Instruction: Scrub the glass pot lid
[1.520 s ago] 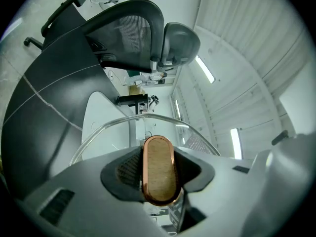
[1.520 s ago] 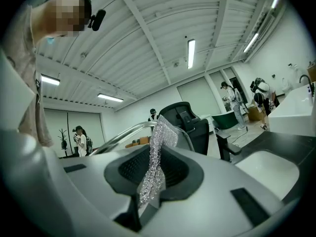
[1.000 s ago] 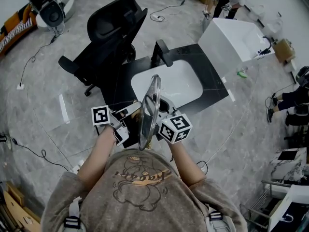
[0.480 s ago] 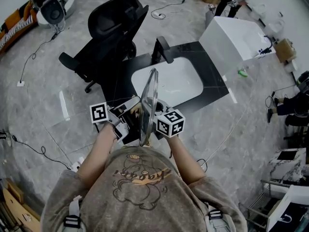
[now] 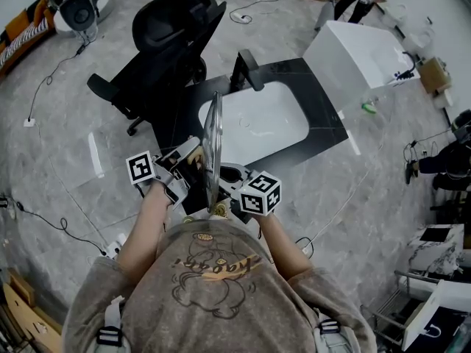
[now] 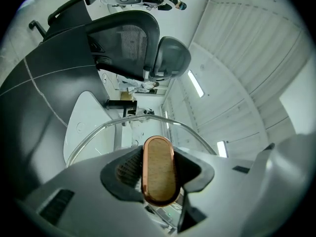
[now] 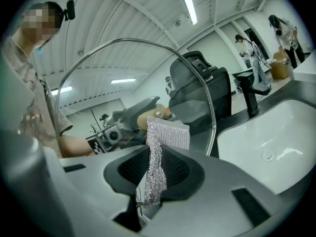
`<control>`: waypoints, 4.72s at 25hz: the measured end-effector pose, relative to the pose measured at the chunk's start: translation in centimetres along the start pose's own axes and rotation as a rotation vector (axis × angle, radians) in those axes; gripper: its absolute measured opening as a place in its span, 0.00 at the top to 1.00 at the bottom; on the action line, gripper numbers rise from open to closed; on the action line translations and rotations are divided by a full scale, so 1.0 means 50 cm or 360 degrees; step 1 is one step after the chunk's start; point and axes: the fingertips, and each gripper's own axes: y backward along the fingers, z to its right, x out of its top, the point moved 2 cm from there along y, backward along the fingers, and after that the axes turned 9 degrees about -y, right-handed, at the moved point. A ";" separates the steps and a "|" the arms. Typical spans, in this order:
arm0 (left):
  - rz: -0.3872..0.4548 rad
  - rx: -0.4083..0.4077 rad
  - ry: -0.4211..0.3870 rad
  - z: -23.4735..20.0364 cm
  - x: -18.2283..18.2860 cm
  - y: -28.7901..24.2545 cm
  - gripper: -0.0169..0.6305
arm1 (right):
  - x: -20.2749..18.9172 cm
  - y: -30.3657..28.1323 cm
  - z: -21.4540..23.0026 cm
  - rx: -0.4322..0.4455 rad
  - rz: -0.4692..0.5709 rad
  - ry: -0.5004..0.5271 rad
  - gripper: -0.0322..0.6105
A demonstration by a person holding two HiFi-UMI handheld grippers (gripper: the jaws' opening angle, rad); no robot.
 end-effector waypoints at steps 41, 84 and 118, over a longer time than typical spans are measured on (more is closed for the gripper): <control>-0.0021 -0.0044 0.0068 0.002 0.019 -0.006 0.70 | 0.312 0.049 -0.022 0.0322 0.0491 -0.0139 0.81; -0.0015 0.0056 0.0101 -0.063 0.047 0.027 0.70 | 0.157 0.035 -0.077 0.0397 0.0239 -0.0364 0.81; -0.0517 0.1322 -0.1497 -0.066 0.129 0.122 0.70 | 0.126 0.181 0.112 -0.0267 0.0663 -0.0469 0.82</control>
